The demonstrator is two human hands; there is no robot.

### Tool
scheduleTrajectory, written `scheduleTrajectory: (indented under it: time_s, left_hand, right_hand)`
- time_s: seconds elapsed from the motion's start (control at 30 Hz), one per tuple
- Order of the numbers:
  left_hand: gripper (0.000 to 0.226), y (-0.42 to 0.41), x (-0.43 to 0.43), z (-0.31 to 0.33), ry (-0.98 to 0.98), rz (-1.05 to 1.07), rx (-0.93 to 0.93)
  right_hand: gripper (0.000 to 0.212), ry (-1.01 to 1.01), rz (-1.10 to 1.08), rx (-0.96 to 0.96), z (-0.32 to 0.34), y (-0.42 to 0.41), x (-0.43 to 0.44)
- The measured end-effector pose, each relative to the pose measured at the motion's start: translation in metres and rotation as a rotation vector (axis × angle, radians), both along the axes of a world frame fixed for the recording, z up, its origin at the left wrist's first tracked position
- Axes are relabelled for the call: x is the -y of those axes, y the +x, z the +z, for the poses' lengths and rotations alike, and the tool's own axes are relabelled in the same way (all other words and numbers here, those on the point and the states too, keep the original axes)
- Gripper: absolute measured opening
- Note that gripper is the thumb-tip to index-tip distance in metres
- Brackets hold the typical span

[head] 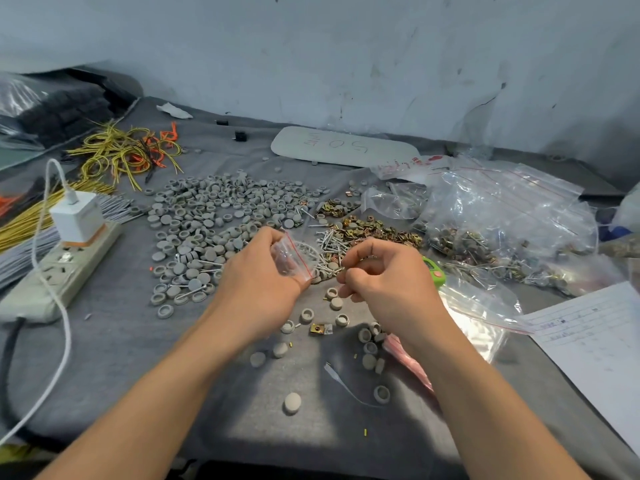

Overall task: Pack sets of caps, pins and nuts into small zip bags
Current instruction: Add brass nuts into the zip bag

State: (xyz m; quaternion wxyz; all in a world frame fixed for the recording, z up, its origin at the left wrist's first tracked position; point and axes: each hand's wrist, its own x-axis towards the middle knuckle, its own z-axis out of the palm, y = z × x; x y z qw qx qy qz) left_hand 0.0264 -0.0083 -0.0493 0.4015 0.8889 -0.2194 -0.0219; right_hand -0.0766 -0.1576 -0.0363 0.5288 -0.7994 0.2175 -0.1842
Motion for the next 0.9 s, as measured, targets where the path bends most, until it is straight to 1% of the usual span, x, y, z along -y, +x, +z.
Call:
scheduleTrajectory:
  time_s: [0.07, 0.13, 0.2, 0.27, 0.33, 0.43, 0.5, 0.57, 0.63, 0.7, 0.77, 0.9]
  left_hand:
    - [0.032, 0.006, -0.002, -0.001, -0.031, 0.014, -0.054]
    - [0.032, 0.012, -0.006, 0.002, -0.095, 0.041, -0.099]
    - [0.032, 0.016, -0.008, 0.004, -0.133, 0.075, -0.101]
    - [0.032, 0.018, -0.008, 0.006, -0.139, 0.097, -0.087]
    - [0.032, 0.016, -0.008, 0.007, -0.135, 0.094, -0.091]
    - [0.030, 0.014, -0.008, 0.007, -0.144, 0.084, -0.091]
    - [0.029, 0.013, -0.009, 0.008, -0.140, 0.077, -0.083]
    - [0.029, 0.012, -0.010, 0.009, -0.134, 0.075, -0.080]
    - [0.029, 0.011, -0.010, 0.010, -0.135, 0.071, -0.084]
    - [0.029, 0.011, -0.010, 0.010, -0.134, 0.061, -0.088]
    - [0.029, 0.010, -0.010, 0.011, -0.132, 0.059, -0.085]
    - [0.029, 0.008, -0.009, 0.011, -0.110, 0.060, -0.077]
  right_hand:
    - [0.022, -0.284, -0.011, -0.113, -0.002, -0.002, 0.003]
    - [0.019, -0.448, 0.067, -0.239, -0.003, -0.002, 0.001]
    - [0.011, -0.493, 0.182, -0.328, -0.007, -0.001, -0.006]
    - [0.008, -0.532, 0.244, -0.366, -0.012, 0.000, -0.016]
    - [0.012, -0.578, 0.267, -0.404, -0.017, 0.002, -0.023]
    - [0.015, -0.569, 0.306, -0.426, -0.019, 0.002, -0.024]
    - [0.015, -0.530, 0.292, -0.378, -0.017, 0.001, -0.022]
    - [0.020, -0.421, 0.241, -0.290, -0.015, 0.001, -0.018]
    - [0.022, -0.202, 0.187, -0.205, -0.013, -0.001, -0.013]
    - [0.020, 0.040, 0.187, -0.119, -0.011, -0.002, -0.011]
    - [0.016, 0.191, 0.208, -0.051, -0.010, -0.003, -0.013]
    - [0.023, 0.260, 0.208, 0.017, -0.010, -0.005, -0.014]
